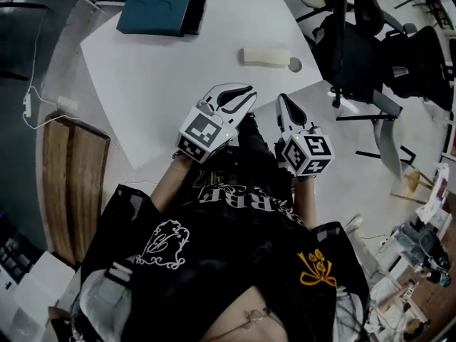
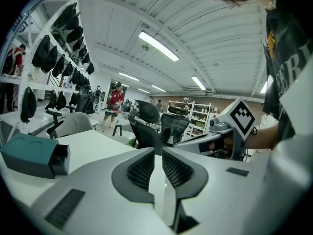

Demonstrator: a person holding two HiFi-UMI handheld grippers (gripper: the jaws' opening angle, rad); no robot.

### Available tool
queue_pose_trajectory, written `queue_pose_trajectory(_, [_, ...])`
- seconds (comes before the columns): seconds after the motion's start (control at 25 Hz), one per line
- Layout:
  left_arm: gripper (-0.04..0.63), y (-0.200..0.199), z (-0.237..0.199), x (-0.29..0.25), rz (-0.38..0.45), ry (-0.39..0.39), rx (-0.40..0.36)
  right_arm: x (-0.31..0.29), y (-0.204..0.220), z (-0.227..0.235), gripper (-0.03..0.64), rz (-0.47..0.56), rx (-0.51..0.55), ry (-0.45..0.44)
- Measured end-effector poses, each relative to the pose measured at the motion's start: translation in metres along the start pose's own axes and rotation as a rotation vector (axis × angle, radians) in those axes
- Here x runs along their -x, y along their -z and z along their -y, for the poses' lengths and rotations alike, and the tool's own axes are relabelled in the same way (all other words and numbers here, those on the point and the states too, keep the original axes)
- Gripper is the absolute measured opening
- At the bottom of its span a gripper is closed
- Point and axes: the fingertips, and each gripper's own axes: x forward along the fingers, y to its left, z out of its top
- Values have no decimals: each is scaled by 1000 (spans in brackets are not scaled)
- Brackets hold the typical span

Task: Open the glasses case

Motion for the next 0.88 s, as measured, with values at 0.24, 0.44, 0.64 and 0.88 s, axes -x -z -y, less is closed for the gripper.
queue_pose_trajectory(0.24, [54, -4, -23, -23, 4, -118, 52, -33, -12, 41, 15, -57, 142, -39])
queue_pose_trajectory(0.44, [54, -11, -37, -45, -1, -204, 70, -63, -6, 81, 15, -149, 261, -71])
queue_pose_trajectory(0.64, [54, -14, -47, -61, 1, -279, 89, -94, 4, 113, 53, -213, 337, -114])
queue_pose_trajectory(0.88, [54, -9, -60, -64, -10, -392, 127, -130, 23, 119, 139, -300, 587, -211])
